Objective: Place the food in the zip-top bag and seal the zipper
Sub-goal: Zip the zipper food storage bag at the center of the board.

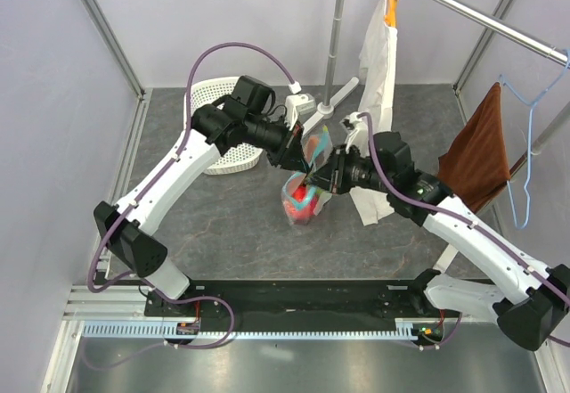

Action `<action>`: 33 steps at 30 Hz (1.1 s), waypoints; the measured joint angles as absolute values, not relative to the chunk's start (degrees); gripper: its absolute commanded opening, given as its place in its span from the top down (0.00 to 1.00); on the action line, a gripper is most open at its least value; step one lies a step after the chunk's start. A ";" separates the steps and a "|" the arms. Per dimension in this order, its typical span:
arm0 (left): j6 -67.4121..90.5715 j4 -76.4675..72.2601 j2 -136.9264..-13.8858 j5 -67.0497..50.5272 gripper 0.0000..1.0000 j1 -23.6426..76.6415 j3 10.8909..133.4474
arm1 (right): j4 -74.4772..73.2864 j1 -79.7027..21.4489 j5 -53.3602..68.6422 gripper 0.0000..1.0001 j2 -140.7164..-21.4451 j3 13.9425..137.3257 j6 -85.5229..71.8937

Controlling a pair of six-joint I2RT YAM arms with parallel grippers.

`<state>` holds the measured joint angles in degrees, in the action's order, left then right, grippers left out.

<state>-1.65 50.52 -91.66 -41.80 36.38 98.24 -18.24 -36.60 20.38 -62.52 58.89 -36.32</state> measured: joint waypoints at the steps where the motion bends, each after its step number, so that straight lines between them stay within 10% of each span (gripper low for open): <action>1: -3.95 52.31 -91.77 -43.57 0.93 36.32 99.09 | -17.10 -37.98 19.99 0.67 -62.67 58.92 -36.40; 12: -32.38 72.79 -102.15 -53.60 0.92 31.42 101.54 | -14.00 -41.30 18.52 0.07 -58.74 56.55 -25.96; 33: -52.12 76.53 -104.73 -54.39 0.96 30.02 105.25 | -27.55 -40.71 12.99 0.20 -42.28 46.41 22.44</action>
